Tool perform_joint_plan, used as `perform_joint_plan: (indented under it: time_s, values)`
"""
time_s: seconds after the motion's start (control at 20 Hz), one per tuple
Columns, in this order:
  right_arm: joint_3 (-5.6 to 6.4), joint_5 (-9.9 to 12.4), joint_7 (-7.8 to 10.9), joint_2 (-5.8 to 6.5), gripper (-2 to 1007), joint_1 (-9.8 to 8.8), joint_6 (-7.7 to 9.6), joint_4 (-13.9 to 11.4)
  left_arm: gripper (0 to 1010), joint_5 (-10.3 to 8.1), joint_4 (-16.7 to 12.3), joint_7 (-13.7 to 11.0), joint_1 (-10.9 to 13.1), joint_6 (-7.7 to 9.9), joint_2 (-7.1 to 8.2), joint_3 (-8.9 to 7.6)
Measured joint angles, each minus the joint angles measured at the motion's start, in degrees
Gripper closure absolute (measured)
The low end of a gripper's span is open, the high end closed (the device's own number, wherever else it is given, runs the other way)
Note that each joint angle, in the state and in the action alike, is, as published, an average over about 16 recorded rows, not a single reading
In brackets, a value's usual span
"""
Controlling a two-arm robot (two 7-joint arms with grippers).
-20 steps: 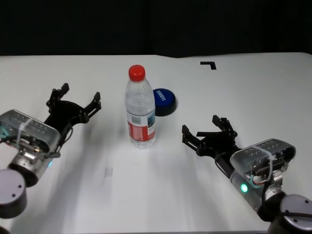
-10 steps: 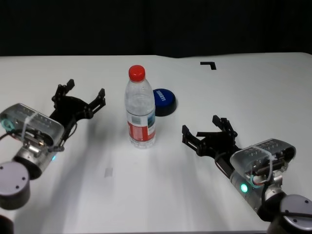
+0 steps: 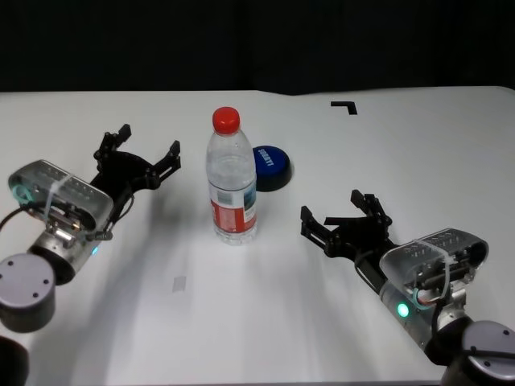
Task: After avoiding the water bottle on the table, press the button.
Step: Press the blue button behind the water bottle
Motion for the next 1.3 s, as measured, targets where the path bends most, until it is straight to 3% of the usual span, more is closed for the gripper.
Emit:
perform_joint_plan:
  time_s: [1.3]
  values:
    - [0.00, 0.0, 0.00, 0.00, 2, 0.00, 0.00, 0.0, 7, 0.54, 8.7, -1.0, -7.5, -1.46, -1.17, 3.44]
